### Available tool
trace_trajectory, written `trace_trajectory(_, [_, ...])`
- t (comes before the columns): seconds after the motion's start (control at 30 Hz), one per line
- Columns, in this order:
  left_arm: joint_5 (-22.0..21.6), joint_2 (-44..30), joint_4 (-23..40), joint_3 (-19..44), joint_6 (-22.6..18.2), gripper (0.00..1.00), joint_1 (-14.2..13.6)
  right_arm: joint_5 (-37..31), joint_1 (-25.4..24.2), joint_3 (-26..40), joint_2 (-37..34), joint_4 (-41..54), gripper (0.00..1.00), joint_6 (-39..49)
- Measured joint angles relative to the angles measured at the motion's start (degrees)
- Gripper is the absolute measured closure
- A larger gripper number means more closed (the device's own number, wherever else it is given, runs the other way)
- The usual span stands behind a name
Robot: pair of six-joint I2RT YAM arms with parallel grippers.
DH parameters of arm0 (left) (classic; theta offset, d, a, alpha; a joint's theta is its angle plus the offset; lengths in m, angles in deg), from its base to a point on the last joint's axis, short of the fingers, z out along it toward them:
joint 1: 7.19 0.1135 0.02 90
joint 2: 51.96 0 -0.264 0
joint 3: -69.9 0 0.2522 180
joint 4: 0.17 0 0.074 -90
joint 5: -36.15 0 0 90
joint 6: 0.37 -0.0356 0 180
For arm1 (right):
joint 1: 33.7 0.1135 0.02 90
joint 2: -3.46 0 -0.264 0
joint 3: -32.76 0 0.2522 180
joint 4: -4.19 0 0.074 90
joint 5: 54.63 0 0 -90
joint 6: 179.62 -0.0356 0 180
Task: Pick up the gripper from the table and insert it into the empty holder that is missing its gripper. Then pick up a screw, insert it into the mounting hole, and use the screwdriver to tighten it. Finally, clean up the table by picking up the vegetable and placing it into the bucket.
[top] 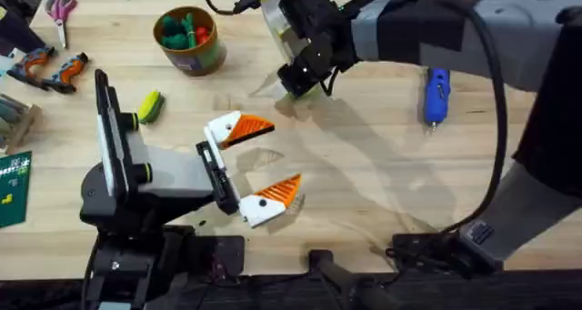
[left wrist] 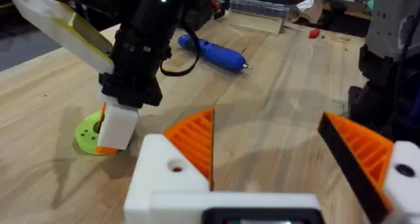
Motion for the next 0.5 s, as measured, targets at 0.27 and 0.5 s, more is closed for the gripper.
trace_trajectory(0.27, [0.0, 0.0, 0.0, 0.0, 0.0, 0.007, 0.0, -0.1, 0.0, 0.1, -1.8, 0.0, 0.592, 0.0])
trace_trajectory(0.5, [0.0, 0.0, 0.0, 0.0, 0.0, 0.007, 0.0, -0.2, 0.0, 0.1, -2.3, 0.0, 0.661, 0.0])
